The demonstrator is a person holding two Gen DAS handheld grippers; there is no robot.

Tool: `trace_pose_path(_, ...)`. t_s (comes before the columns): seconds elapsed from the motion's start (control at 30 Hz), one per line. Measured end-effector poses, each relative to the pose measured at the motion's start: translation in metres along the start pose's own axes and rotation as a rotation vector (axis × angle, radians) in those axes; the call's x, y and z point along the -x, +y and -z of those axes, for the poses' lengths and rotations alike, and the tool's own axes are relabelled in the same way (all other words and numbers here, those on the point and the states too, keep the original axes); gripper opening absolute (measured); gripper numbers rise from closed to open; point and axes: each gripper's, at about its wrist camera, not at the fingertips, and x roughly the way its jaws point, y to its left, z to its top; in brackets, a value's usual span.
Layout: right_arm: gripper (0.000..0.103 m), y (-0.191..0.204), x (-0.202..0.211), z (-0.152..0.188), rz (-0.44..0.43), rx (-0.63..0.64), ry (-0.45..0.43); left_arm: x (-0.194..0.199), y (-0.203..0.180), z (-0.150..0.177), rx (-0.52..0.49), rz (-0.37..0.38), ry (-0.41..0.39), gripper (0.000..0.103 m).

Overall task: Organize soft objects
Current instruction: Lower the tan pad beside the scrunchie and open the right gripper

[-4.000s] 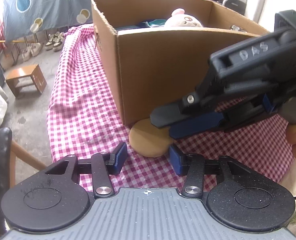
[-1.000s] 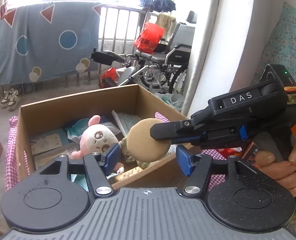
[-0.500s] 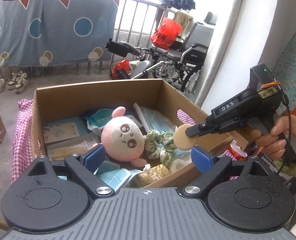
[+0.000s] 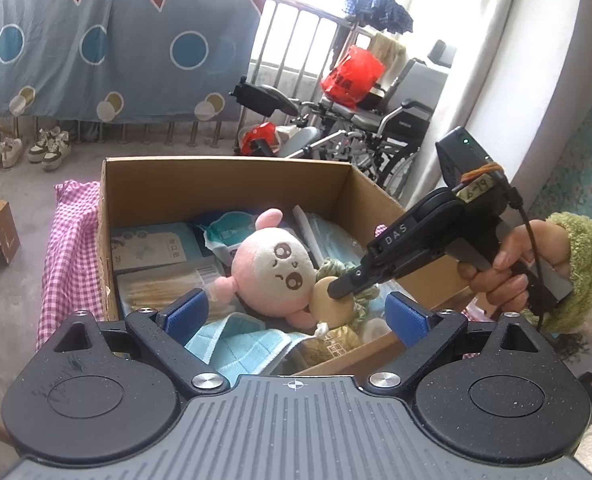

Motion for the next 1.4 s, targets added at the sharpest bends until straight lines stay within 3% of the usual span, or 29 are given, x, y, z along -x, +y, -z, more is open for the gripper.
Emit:
trace_pose_path(0.13, 0.009, 0.001, -0.013, -0.005, 0.052, 0.027, 0.04, 0.002, 0.002, 0.002, 0.012, 0.002, -0.002, 0.096)
trace_pose_path(0.47, 0.013, 0.014, -0.004, -0.003, 0.174, 0.111, -0.006, 0.008, 0.003, 0.006, 0.015, 0.006, -0.01, 0.096)
trace_pose_path(0.63, 0.029, 0.018, 0.007, -0.002, 0.179, 0.117, -0.049, 0.015, 0.004, 0.009, 0.022, 0.005, -0.02, 0.097)
trace_pose_path(0.93, 0.03, 0.022, 0.012, 0.003, 0.199, 0.126, -0.088, 0.026, 0.002, 0.011, 0.022, -0.009, -0.031, 0.099)
trace_pose_path(1.17, 0.031, 0.018, -0.01, 0.002, 0.226, 0.095, -0.036, 0.032, -0.001, 0.014, 0.025, -0.025, -0.025, 0.1)
trace_pose_path(1.4, 0.039, 0.02, -0.021, 0.001, 0.214, 0.084, -0.004, 0.039, -0.002, 0.016, 0.023, -0.04, -0.035, 0.101)
